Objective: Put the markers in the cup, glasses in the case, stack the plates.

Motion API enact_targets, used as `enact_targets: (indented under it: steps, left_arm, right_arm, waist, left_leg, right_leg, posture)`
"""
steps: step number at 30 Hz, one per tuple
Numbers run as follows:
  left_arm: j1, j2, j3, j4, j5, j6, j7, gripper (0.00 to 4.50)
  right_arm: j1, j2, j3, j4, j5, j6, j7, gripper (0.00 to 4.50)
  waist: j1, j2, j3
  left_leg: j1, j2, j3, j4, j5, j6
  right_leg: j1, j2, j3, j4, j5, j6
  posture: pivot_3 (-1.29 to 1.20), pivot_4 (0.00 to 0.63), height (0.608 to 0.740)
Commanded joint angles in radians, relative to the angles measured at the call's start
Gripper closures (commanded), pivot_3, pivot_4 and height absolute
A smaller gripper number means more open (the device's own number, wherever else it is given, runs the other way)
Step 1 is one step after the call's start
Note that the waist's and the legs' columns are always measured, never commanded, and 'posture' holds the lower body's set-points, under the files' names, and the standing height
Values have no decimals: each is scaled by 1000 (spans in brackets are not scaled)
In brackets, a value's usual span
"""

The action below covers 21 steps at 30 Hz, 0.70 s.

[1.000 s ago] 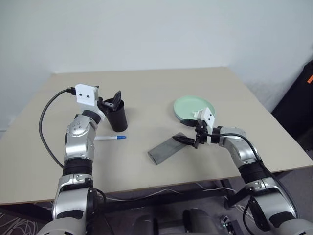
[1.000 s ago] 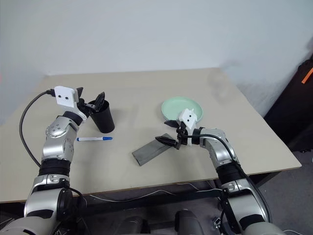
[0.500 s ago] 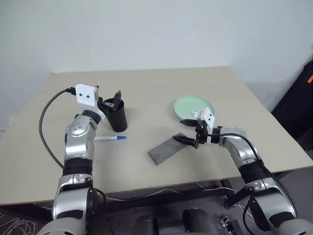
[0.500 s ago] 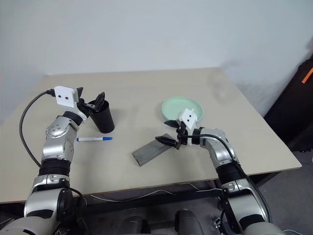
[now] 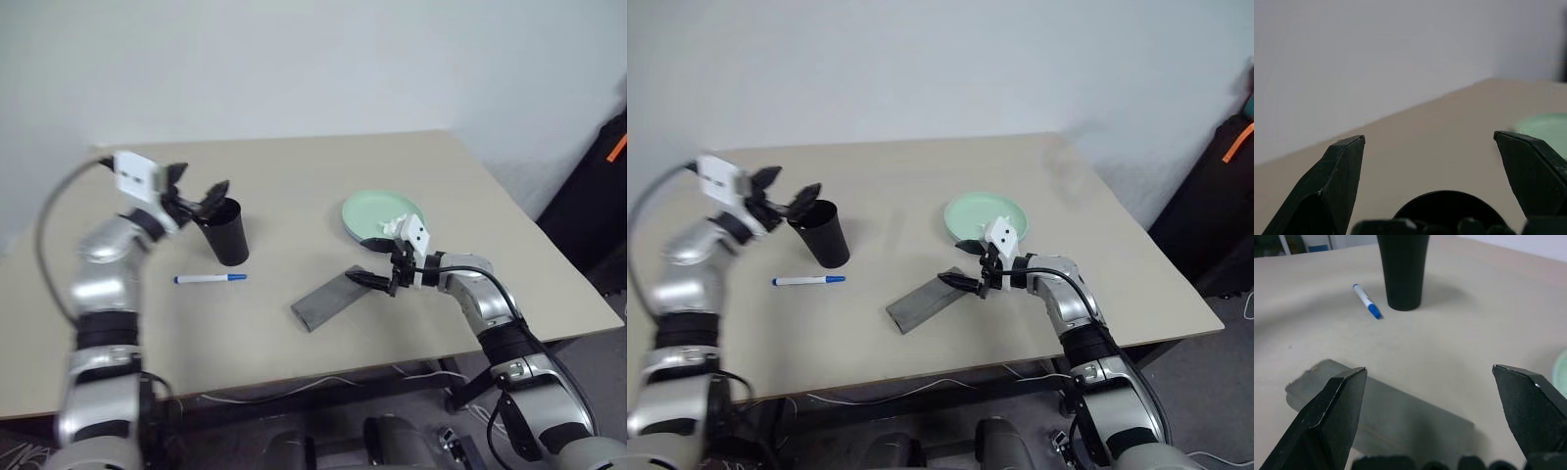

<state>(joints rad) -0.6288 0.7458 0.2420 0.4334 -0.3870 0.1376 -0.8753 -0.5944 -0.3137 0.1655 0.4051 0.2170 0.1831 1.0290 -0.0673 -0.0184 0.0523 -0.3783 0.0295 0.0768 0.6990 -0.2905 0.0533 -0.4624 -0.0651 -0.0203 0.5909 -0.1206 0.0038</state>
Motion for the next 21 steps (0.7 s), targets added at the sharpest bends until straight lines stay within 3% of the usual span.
enact_targets:
  steps: [1,21]
  left_arm:
    - [-18,32,-4,-78,-57,51,-122,21]
    - [-18,29,11,-91,-49,77,-141,21]
  right_arm:
    - [-41,1,-14,-10,3,-24,5,40]
    - [-43,2,-15,-5,2,-27,7,40]
  waist:
    - [4,2,0]
    - [16,0,0]
  left_leg:
    - [0,-1,-1,0,0,0]
    - [1,-2,0,0,0,0]
  right_leg:
    - [1,-1,0,0,-1,1]
    - [2,-1,0,0,-1,1]
  posture:
    - [0,0,720]
    - [0,0,720]
